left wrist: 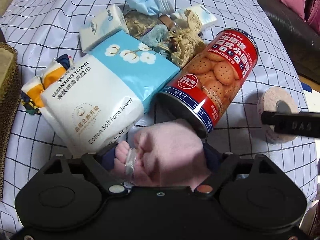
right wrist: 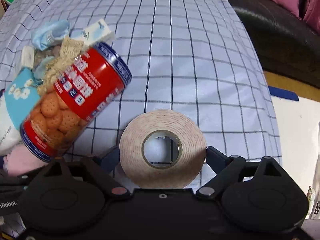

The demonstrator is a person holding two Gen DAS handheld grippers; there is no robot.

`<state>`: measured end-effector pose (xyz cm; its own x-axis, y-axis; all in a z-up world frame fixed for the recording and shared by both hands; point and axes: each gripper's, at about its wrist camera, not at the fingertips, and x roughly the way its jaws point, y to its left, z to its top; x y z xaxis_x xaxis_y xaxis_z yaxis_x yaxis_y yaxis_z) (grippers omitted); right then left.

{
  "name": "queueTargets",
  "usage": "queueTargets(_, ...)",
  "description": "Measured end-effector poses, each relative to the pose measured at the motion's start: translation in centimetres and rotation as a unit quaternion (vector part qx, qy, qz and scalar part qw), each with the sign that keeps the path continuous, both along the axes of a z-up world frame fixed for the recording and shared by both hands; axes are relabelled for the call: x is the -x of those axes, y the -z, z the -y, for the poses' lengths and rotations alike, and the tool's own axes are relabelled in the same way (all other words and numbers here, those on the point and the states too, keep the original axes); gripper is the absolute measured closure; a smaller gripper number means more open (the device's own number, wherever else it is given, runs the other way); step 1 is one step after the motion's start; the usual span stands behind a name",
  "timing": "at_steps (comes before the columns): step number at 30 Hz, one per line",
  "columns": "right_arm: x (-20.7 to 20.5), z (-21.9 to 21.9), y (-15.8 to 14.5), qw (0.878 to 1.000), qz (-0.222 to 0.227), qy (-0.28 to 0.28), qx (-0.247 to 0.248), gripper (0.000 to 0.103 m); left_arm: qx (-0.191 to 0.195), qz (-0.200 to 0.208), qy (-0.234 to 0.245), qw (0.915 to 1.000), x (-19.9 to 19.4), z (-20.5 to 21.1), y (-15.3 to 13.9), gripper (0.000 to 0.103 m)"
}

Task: Organize soft objects
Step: 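Grasp the pink sock with the left tool while the right tool grasps the tape roll, then carry the sock and tape roll into the basket and release both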

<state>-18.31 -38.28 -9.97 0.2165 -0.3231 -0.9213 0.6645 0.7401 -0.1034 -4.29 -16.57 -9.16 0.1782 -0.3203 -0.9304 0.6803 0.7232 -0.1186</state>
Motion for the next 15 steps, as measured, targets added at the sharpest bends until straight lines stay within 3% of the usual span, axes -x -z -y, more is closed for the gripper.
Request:
queueTargets(6, 0.6, 0.4, -2.4, 0.999, 0.023, 0.021, 0.012, 0.010, 0.017, 0.001, -0.006, 0.9998, 0.3, -1.3, -1.9, 0.028)
queueTargets(15, 0.2, -1.2, -5.4, 0.998, 0.061, 0.008, 0.026, 0.010, 0.041, 0.043, -0.023, 0.9980, 0.3, -3.4, -4.7, 0.029)
